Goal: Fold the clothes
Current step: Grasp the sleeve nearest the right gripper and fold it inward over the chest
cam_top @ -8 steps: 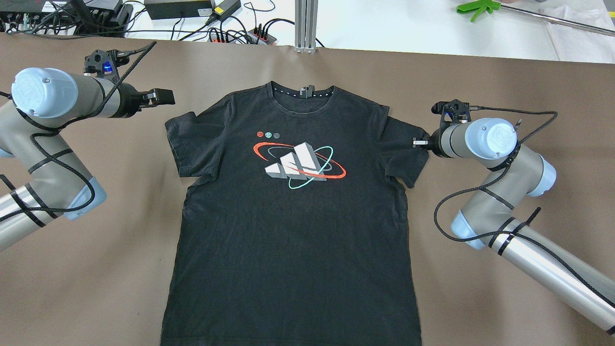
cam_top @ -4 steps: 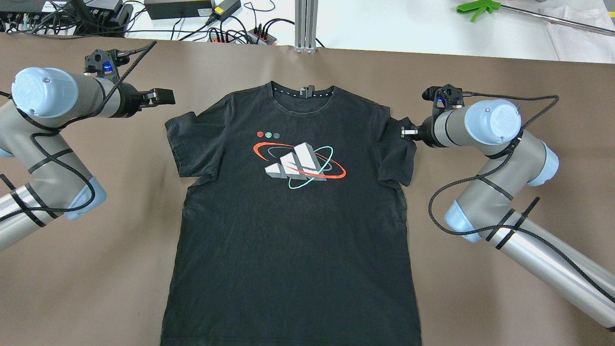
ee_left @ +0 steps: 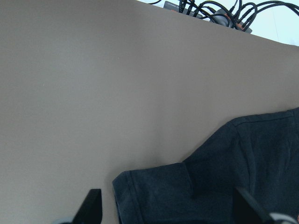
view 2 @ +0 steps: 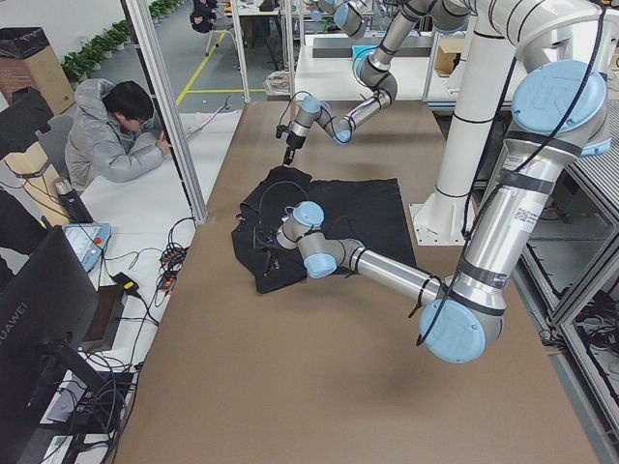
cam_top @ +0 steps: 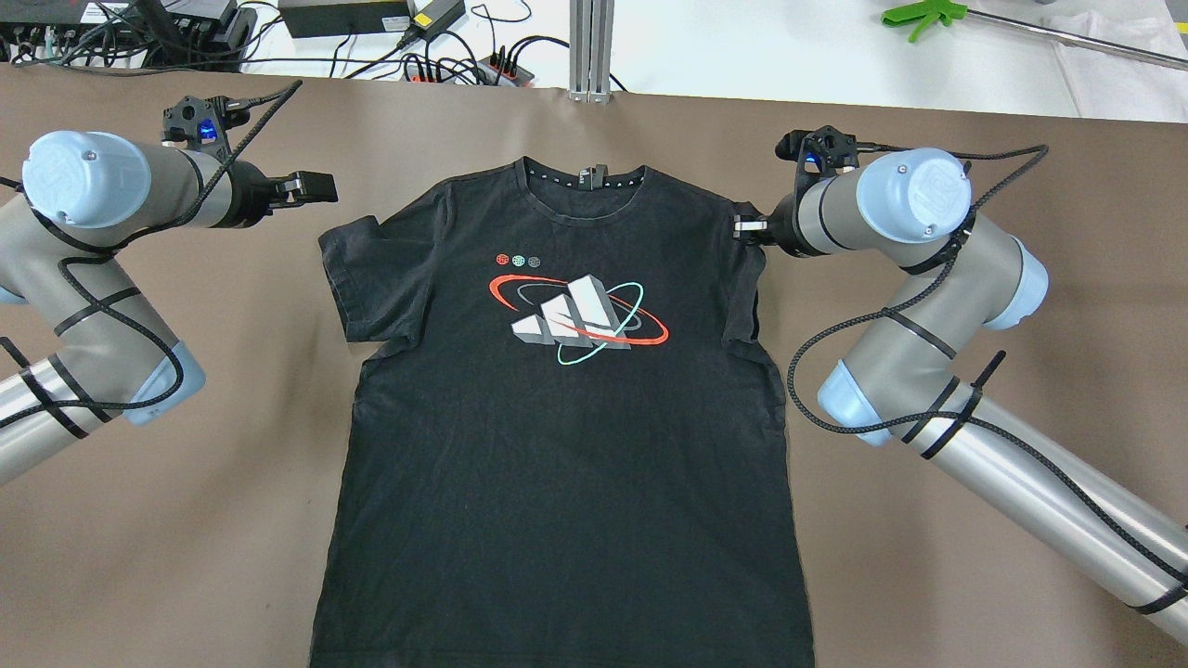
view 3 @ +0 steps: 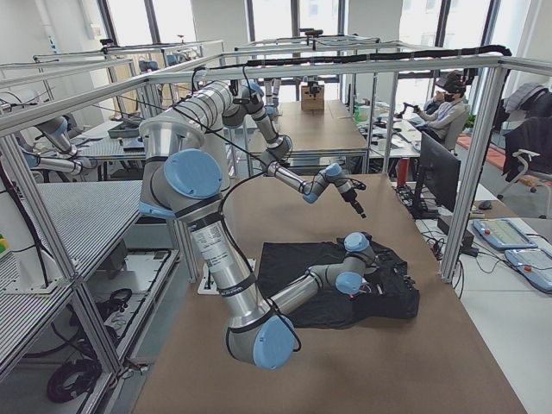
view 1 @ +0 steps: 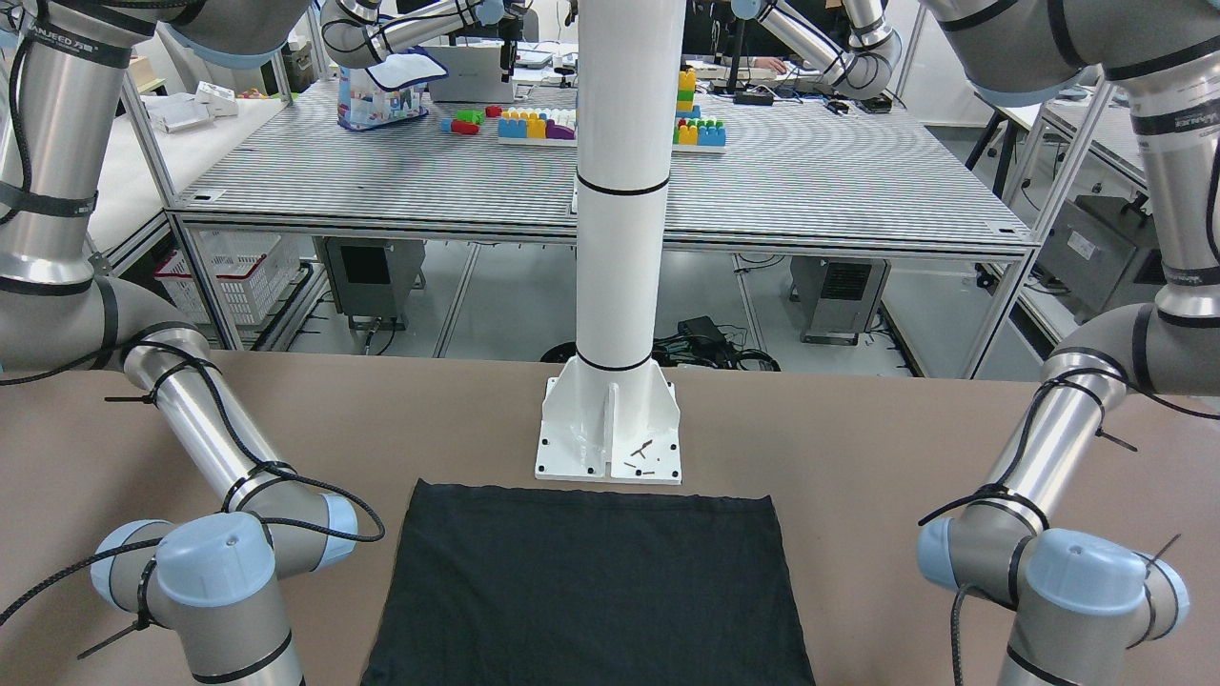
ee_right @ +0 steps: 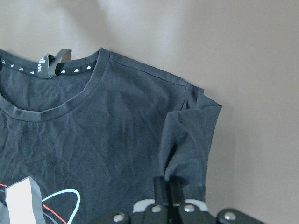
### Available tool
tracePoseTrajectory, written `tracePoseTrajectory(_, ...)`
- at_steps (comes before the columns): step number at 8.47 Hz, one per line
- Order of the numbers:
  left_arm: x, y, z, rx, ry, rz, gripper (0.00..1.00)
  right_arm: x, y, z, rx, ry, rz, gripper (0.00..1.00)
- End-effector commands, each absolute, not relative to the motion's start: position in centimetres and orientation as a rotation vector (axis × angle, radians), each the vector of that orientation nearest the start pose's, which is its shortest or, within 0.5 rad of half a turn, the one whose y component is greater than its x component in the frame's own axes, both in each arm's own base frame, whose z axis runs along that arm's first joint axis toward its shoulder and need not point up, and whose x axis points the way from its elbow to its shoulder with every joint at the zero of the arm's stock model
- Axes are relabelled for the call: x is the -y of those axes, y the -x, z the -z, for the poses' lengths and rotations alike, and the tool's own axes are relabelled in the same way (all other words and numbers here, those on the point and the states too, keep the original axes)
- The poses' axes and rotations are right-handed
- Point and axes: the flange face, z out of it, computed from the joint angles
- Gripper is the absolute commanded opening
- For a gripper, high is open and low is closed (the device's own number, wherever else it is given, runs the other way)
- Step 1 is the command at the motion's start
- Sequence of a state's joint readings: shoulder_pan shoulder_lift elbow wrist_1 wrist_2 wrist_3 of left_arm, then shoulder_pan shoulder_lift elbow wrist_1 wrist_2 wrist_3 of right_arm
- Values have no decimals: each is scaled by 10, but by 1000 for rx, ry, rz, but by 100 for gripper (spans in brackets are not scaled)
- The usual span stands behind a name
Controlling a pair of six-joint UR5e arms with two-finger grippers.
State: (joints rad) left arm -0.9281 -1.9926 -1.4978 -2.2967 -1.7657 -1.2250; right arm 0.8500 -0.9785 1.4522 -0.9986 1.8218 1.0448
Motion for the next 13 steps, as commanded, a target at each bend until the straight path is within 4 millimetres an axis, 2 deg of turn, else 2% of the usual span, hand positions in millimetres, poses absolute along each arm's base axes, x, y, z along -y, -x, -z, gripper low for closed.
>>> tracePoseTrajectory(1, 610, -314, -379, -966, -498, 416, 100, 605, 428, -292, 917, -521, -166, 0)
tracePoseTrajectory(2, 610, -314, -380, -965, -497, 416, 100, 603, 435, -279, 931, -529, -159, 0)
tracePoseTrajectory(4, 611, -315, -384, -958, -494, 415, 100, 600, 443, -274, 940, -525, -163, 0)
tracePoseTrajectory(5, 611, -315, -384, -958, -494, 413, 100, 602, 446, -273, 930, -538, -171, 0)
tracePoseTrajectory(6, 611, -316, -383, -959, -492, 411, 100, 610, 457, -264, 924, -540, -173, 0)
tracePoseTrajectory(10, 615, -320, -381, -958, -493, 412, 100, 610, 461, -264, 923, -539, -172, 0)
tracePoseTrajectory(11, 617, -321, -381, -956, -493, 411, 100, 608, 463, -264, 923, -539, -170, 14)
tracePoseTrajectory(12, 617, -322, -381, -956, -492, 410, 100, 608, 463, -267, 912, -552, -176, 94)
tracePoseTrajectory(13, 619, -323, -378, -958, -494, 410, 100, 608, 463, -268, 910, -555, -180, 95)
